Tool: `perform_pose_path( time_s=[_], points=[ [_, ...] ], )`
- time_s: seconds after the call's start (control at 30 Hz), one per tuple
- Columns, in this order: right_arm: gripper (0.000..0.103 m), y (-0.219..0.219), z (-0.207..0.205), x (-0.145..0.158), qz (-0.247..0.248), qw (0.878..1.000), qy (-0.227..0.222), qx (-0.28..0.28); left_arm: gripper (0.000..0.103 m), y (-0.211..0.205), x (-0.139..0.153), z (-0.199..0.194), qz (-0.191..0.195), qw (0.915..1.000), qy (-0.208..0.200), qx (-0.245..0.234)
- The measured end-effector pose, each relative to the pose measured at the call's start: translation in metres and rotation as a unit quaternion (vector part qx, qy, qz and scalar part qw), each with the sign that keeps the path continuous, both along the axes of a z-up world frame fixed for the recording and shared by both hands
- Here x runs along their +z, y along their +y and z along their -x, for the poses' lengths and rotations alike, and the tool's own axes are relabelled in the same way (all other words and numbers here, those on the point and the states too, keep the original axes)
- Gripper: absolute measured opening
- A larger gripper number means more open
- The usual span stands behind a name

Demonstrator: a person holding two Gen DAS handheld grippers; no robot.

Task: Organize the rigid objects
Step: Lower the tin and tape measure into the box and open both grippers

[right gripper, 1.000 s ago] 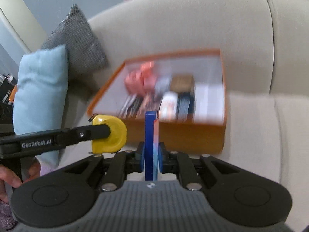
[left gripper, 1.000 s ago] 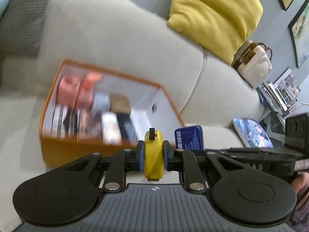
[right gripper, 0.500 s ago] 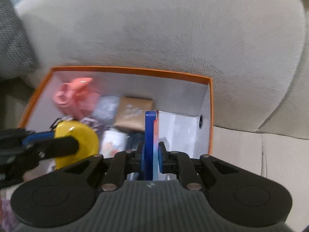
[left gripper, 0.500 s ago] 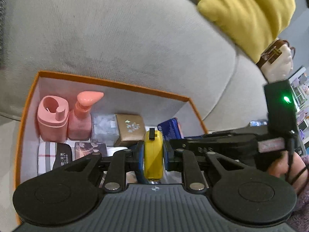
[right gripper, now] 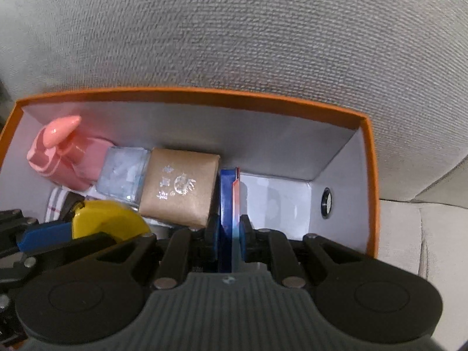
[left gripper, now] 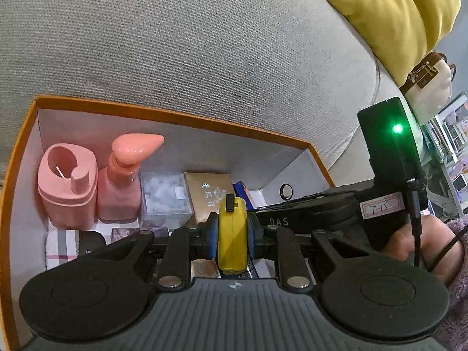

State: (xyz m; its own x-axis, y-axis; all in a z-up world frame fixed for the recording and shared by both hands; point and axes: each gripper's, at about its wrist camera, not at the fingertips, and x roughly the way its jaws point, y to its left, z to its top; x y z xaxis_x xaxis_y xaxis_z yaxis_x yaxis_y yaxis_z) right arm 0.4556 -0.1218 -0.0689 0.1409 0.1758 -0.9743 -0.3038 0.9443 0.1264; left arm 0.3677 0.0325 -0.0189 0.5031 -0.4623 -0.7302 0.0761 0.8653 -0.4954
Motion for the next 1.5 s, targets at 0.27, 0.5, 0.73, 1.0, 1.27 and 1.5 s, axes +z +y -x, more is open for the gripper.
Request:
perform_pose_path(
  time_s=[0.27,0.5,0.73,1.0,1.27,1.5],
  points=[
    [0.017,0.013,0.007,0.009,0.058,0.997,-0.026,0.048,0.021,0.001,-0.001,0.003,0.002,1.0000,0.005,0.003],
    [0.017,0.009,0.022,0.035,0.058,0.996,-0.040,0.051,0.021,-0.001,0.003,0.006,0.007,1.0000,0.006,0.001],
    [0.017,-0.017,0.042,0.080,0.023,0.993,-0.114,0.023,0.021,-0.019,0.010,0.006,0.034,0.9993,0.015,-0.011],
    [0.021,-0.074,0.053,0.105,0.004,0.984,-0.176,-0.026,0.021,-0.068,-0.018,-0.009,0.039,0.9945,0.094,-0.027],
    [0.021,-0.091,0.066,0.089,-0.008,0.987,-0.159,-0.023,0.021,-0.086,-0.050,-0.026,0.043,0.9816,0.186,-0.001],
    [0.021,-0.095,0.074,0.087,-0.010,0.988,-0.153,-0.022,0.023,-0.094,-0.055,-0.035,0.018,0.9749,0.222,-0.006]
  ],
)
